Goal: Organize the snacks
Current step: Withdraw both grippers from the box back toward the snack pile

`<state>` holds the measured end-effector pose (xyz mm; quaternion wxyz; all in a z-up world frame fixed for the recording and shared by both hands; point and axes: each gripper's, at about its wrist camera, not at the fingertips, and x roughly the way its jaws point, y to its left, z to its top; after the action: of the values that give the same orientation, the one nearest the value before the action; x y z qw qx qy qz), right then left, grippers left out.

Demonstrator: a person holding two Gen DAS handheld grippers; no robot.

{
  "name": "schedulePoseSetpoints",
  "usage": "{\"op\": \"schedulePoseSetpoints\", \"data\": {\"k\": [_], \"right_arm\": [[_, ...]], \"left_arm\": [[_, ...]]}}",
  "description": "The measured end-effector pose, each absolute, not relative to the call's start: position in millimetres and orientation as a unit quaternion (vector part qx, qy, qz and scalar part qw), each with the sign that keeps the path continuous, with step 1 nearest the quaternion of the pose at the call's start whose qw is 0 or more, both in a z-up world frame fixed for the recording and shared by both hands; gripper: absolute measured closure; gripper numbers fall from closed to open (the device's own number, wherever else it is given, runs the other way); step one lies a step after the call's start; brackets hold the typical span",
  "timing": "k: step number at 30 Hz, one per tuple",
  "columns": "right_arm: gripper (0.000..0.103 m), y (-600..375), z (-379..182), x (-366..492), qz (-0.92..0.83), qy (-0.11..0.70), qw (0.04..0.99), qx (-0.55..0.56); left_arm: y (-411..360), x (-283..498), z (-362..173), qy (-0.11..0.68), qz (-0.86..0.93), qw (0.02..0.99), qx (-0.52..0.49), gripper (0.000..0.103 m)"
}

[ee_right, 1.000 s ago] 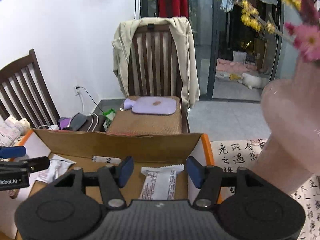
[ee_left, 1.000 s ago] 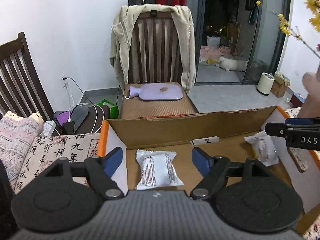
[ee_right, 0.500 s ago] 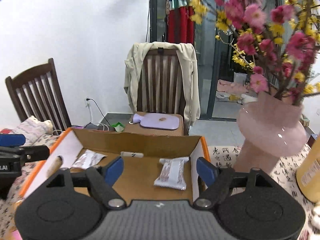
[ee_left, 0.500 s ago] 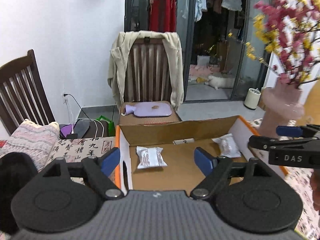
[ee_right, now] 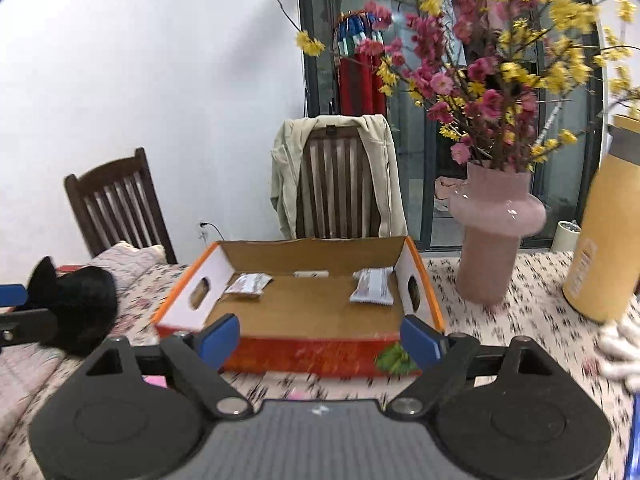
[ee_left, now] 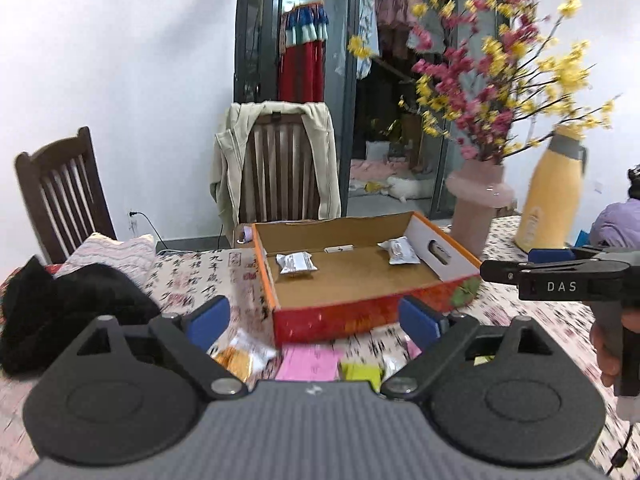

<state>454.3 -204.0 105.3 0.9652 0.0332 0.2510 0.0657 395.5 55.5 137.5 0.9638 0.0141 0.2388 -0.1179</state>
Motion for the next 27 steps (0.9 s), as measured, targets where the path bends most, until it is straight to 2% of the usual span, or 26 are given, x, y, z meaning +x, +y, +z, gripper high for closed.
{"op": "schedulePoseSetpoints", "data": {"k": [6, 15, 27], "right_arm": [[0.011, -197, 102, 374, 0.067, 0.231, 0.970, 0.038], [0.011, -186, 87, 282, 0.067, 0.212, 0.974, 0.039], [0.011, -189, 68, 217, 0.017, 0.200, 0.978, 0.050]], "left_arm": [[82, 311, 136, 0.213, -0.124, 0.969, 0.020, 0.005], [141, 205, 116, 0.183, -0.104, 0.977, 0.034, 0.002], [246, 100, 82, 0.111, -0.122, 0.983, 0.080, 0.000]]}}
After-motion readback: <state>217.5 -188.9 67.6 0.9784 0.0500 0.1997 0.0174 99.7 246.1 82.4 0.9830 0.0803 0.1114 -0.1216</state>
